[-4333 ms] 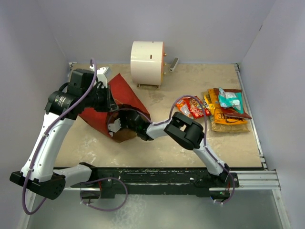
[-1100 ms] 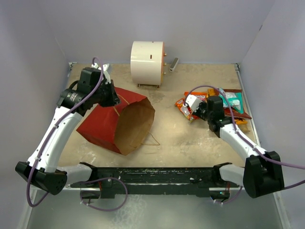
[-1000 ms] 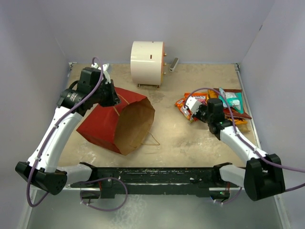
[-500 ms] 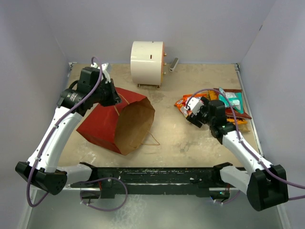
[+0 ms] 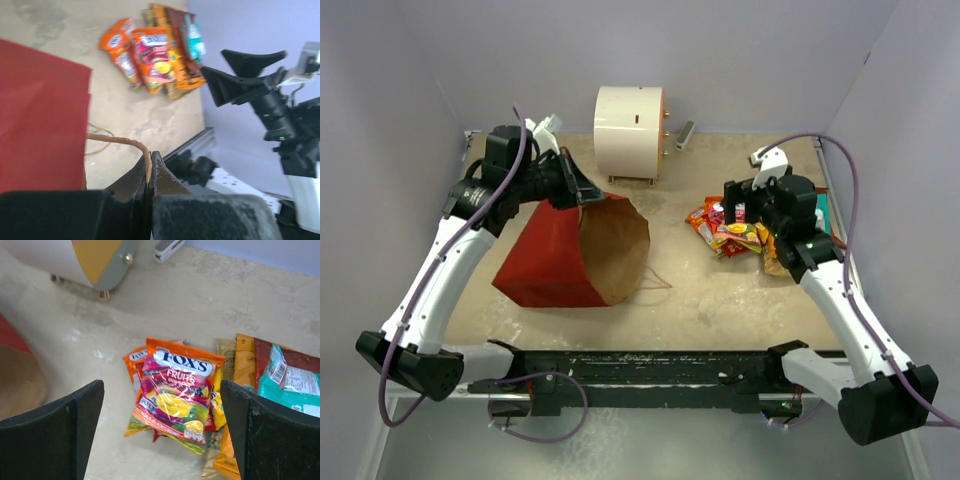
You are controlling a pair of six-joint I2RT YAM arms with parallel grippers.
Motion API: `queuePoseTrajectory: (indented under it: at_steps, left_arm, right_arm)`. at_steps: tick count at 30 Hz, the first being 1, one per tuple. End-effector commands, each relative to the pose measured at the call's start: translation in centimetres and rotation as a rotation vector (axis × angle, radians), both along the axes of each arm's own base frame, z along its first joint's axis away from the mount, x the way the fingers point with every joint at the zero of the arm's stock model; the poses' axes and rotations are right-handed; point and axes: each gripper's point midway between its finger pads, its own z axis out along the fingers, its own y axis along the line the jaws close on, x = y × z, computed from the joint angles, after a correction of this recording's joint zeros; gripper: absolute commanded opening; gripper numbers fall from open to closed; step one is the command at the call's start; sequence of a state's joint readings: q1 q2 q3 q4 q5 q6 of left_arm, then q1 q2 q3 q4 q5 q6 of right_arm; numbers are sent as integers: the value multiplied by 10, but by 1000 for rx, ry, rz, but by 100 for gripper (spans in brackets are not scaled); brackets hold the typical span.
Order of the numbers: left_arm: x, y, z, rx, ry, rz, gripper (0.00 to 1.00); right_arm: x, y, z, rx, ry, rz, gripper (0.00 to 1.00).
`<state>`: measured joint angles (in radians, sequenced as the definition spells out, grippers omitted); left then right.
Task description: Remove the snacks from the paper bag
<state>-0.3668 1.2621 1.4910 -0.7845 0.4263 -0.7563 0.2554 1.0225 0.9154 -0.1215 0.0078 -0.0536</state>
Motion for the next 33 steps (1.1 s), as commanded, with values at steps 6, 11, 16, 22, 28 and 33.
queuePoseTrajectory:
  at_steps: [6,11,16,22,28,33]
  left_arm:
    - [19,-56,125,-460,-136,-151,0]
    - [20,-63,142,-481,-175,-173,0]
    - [13,-37,63,-352,-76,-26,0]
    - [-4,-9,-47,-180,113,89,0]
    - [-5,1,-54,-109,90,106,7]
    - [-2,9,-29,-52,13,109,38]
  right_arm:
    - [-7,23,45,346,106,-86,99]
    - [-1,11,51,372,125,-195,99]
    - [0,1,58,318,181,-257,99]
    - [-7,8,89,296,142,-169,100]
    - [-11,20,102,304,120,-79,100]
    - [-14,25,111,317,114,-47,100]
